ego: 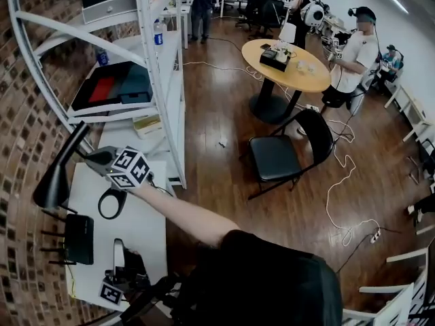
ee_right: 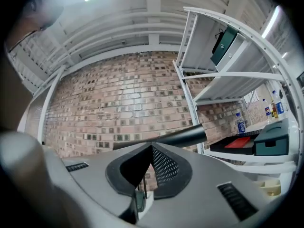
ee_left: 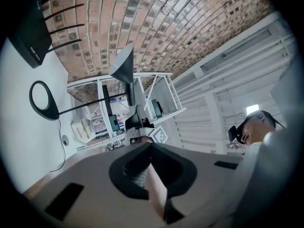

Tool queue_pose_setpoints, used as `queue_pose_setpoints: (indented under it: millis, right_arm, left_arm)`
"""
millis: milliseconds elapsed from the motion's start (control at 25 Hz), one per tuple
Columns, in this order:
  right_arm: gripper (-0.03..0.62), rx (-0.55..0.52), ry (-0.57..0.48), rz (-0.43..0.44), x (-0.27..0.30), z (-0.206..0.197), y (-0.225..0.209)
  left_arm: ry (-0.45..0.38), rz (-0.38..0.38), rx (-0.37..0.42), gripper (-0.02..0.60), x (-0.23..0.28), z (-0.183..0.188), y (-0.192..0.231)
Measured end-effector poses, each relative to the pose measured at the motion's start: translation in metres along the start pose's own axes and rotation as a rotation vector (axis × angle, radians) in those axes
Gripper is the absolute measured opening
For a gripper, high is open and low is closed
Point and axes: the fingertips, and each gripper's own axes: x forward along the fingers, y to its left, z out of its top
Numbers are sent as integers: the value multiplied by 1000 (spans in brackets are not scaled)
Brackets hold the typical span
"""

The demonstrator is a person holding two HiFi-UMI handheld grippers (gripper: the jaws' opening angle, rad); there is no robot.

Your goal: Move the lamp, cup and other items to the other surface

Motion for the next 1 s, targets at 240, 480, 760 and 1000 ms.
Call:
queue_pose_setpoints:
  millis: [240, 480, 760, 1000]
  right_arm:
    - [11, 78, -55, 28, -56, 12, 56]
    - [11, 193, -138, 88, -91, 35, 116]
    - [11, 516, -201, 181, -67, 8, 167]
    - [11, 455, -206, 258, -74, 4, 219]
  left_arm:
    - [82, -78, 10, 3, -17, -30, -38]
    - [137, -160, 49, 3, -35, -34, -63]
    - [97, -114, -18, 3, -96, -12, -56]
    - [89, -124, -26, 3, -128, -11, -60]
